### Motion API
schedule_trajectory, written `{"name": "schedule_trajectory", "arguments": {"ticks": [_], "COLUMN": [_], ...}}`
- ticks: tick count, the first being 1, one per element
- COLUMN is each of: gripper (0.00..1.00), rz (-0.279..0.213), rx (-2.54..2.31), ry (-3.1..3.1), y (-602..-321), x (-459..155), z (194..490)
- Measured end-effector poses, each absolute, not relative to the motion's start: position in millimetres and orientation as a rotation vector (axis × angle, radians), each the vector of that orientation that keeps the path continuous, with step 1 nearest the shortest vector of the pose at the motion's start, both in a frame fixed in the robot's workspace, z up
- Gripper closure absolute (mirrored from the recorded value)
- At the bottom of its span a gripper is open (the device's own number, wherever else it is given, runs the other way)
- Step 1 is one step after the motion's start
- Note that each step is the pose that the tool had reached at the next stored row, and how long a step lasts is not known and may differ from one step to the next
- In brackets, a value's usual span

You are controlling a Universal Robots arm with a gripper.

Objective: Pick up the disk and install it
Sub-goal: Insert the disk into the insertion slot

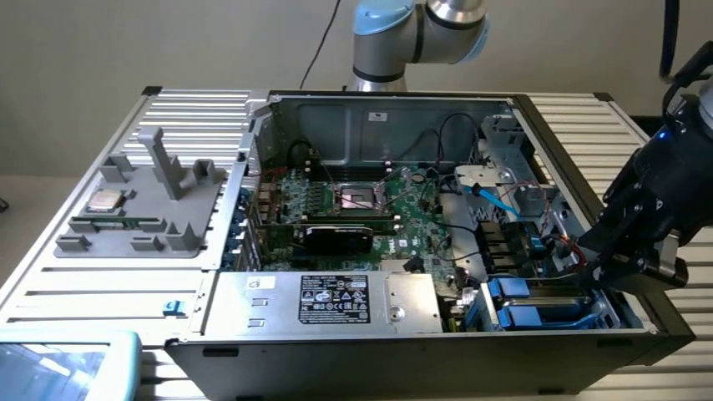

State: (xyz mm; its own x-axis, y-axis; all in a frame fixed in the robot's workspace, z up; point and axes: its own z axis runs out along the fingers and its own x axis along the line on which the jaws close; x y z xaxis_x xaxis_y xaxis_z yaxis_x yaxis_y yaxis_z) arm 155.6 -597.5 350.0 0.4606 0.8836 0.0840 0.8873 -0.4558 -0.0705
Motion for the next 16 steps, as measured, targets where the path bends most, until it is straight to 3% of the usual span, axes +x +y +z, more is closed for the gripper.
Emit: {"name": "schedule_trajectory", "arguments": {"ticks": [11, 16], "gripper": [0.48, 0.48], "rz": [0.026, 0.038], "rx": [-2.576, -2.573], "ry": [-1.538, -1.535], "y": [-589.0, -588.9], "x": [155.7, 157.2], "z": [345.0, 344.4]}}
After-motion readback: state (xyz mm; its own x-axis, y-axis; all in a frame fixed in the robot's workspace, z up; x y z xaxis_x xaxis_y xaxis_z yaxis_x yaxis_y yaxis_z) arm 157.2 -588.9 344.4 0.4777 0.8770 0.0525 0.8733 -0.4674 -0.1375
